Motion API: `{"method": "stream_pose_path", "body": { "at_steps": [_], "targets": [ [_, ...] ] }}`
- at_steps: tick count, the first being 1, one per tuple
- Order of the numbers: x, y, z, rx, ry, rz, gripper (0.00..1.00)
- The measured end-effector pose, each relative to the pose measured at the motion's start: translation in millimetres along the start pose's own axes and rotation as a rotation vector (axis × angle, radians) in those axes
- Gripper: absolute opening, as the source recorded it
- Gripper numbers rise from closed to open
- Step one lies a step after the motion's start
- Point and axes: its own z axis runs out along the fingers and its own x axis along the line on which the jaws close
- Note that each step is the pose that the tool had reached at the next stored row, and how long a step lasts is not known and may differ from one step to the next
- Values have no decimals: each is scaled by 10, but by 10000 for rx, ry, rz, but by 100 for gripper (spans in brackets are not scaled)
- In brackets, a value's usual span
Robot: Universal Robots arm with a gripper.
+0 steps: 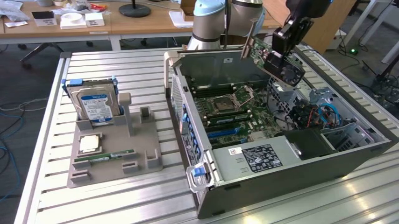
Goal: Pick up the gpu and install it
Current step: 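Insert the gpu into the slot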
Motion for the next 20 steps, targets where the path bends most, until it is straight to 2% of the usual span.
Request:
{"method": "stream_pose_path", "body": {
  "at_steps": [20],
  "targets": [
    [0, 0, 0, -56, 97, -2345, 26]
  ]
}}
